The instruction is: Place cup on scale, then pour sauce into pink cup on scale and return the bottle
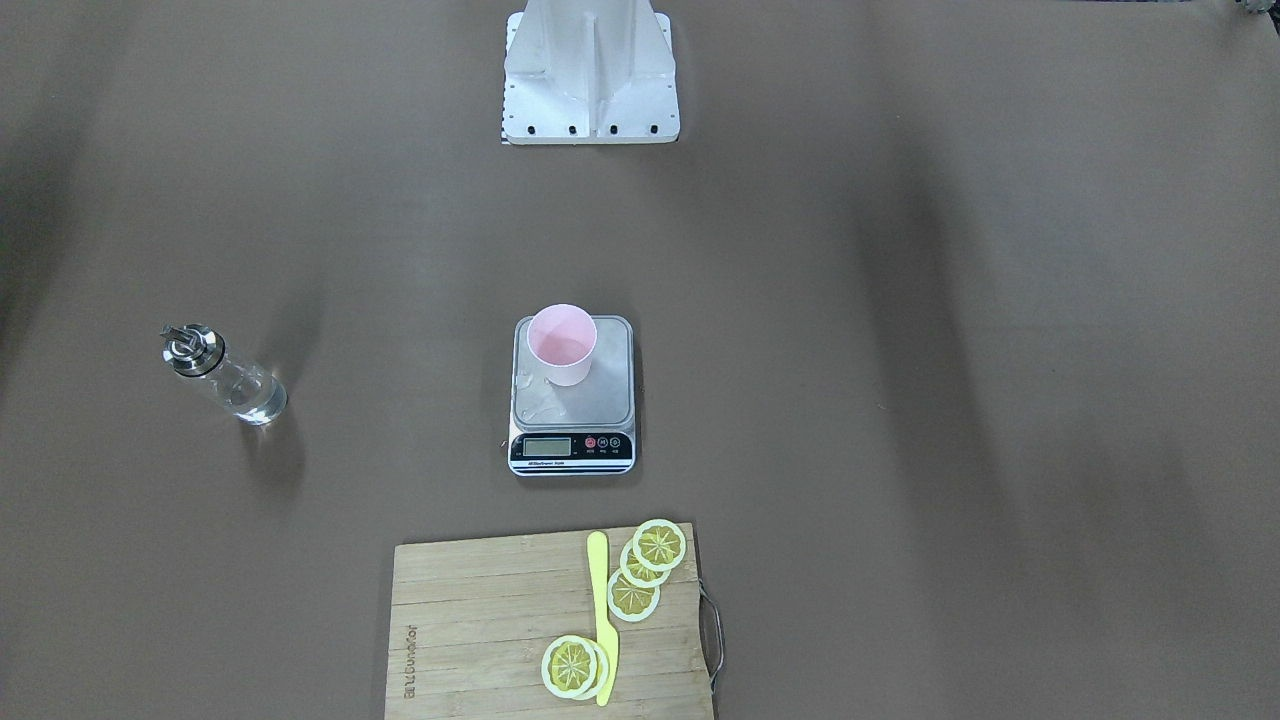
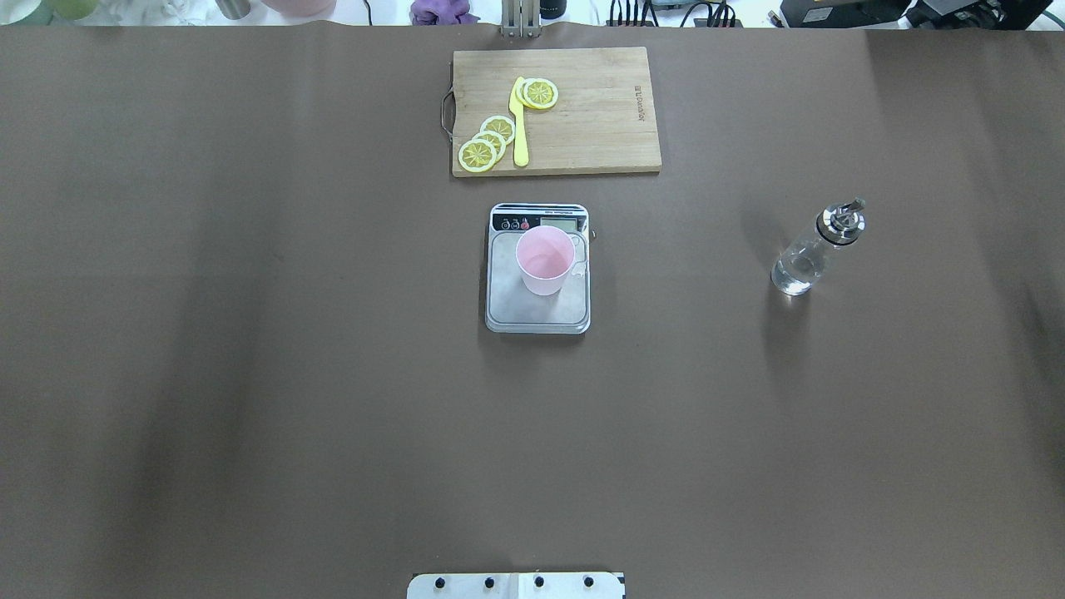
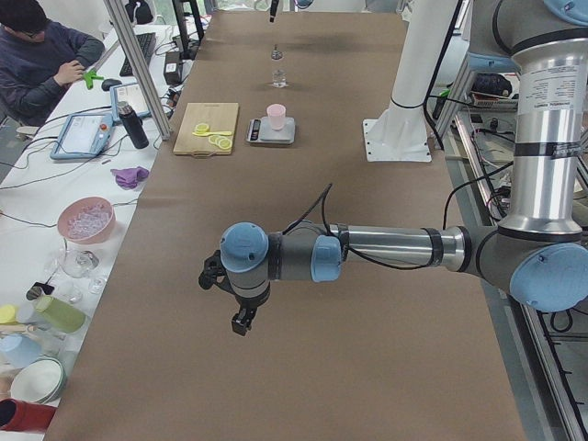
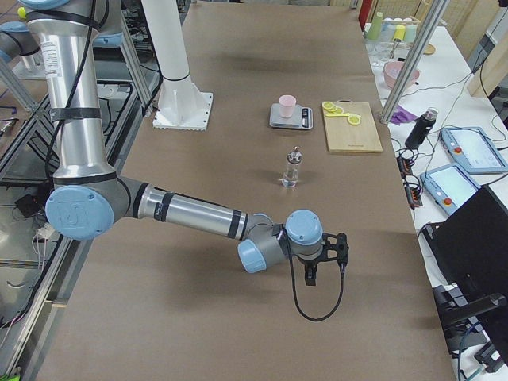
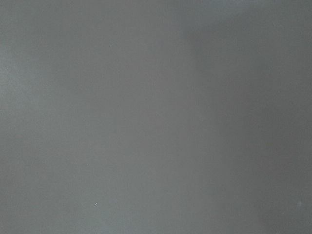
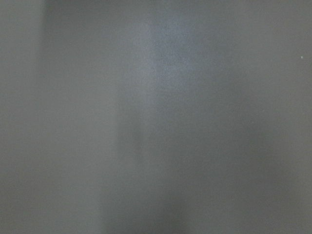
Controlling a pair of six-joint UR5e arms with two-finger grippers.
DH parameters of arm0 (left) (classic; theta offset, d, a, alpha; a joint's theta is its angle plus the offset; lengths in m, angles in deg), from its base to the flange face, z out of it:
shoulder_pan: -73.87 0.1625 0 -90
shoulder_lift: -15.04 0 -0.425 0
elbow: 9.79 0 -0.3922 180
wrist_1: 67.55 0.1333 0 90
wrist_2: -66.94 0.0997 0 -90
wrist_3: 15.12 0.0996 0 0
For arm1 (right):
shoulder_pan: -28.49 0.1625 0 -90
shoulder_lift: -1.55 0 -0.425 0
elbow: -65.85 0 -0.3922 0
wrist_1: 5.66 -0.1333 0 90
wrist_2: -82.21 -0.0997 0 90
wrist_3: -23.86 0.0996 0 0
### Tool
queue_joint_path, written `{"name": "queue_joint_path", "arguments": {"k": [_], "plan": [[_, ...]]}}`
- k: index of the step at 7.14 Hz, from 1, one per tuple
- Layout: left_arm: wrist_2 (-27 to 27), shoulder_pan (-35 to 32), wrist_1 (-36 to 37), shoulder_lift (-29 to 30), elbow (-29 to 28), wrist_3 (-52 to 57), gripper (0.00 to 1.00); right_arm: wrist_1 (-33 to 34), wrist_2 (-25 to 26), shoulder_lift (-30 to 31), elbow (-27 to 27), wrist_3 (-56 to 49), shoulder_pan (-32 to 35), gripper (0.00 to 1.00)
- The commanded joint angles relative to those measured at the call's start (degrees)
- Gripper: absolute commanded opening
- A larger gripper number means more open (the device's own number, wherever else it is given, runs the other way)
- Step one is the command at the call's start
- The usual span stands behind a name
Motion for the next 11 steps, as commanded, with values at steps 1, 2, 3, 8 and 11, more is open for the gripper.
{"name": "queue_joint_path", "arguments": {"k": [1, 2, 3, 8, 11], "plan": [[0.0, 0.0, 0.0, -0.1, 0.0, 0.1, 0.99, 16.5, 2.5, -0.3, -6.6, -9.1, 0.0, 1.0], [0.0, 0.0, 0.0, 0.0, 0.0, 0.1, 0.99, 27.1, 6.2, -0.3, -11.1, -16.8, 1.6, 1.0], [0.0, 0.0, 0.0, -0.1, 0.0, 0.2, 0.99, 35.0, 7.6, -0.1, -14.7, -23.4, 3.3, 1.0], [0.0, 0.1, 0.8, 0.0, -0.3, 0.6, 0.99, 37.2, 7.8, 3.4, -18.0, -23.7, 3.5, 1.0], [0.0, 0.2, 0.8, -0.1, -0.4, 0.6, 0.99, 37.0, 7.6, 3.8, -18.1, -23.2, 3.4, 1.0]]}}
